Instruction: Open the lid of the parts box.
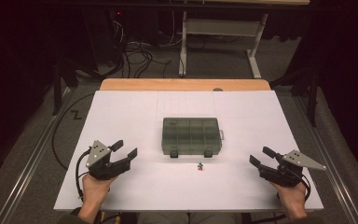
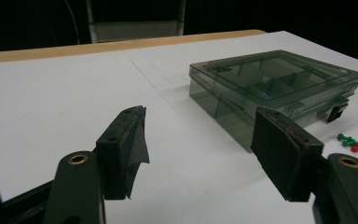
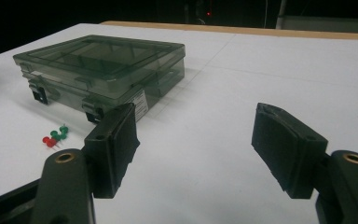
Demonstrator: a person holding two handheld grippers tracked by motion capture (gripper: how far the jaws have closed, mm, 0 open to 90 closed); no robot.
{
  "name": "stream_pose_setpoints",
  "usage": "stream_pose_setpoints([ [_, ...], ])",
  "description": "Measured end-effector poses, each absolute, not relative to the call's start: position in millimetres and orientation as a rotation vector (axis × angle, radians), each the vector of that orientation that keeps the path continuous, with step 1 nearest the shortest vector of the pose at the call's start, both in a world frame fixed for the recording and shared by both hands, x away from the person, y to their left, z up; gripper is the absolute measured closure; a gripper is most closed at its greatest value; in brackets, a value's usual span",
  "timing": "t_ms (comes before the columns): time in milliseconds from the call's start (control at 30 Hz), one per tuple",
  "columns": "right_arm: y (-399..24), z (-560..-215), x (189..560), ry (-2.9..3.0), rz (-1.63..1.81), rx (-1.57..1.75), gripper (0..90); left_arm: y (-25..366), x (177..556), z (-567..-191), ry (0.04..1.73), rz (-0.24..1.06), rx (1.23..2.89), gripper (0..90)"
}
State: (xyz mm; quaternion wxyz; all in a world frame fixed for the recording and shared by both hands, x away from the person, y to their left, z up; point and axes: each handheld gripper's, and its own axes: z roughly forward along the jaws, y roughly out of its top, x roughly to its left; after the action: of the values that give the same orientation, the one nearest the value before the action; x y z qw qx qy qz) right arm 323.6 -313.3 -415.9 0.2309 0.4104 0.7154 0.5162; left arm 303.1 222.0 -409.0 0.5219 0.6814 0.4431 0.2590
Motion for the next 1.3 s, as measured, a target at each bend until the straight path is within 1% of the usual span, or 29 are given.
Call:
stream_pose_setpoints([
  [500, -313.0, -415.0, 324.0, 1.957, 1.401, 1.147, 32.7, 222.7, 302.8, -408.7, 1.067, 0.615, 1.630, 38.1],
  [733, -312.2, -414.5, 323.3, 1.965, 1.417, 1.121, 36.3, 223.0, 303.6, -408.9, 1.067, 0.619, 1.631, 37.0],
  [1300, -313.1, -413.0, 323.4, 1.932, 1.435, 1.136, 37.2, 222.7, 305.4, -408.6, 1.064, 0.605, 1.618, 38.3],
])
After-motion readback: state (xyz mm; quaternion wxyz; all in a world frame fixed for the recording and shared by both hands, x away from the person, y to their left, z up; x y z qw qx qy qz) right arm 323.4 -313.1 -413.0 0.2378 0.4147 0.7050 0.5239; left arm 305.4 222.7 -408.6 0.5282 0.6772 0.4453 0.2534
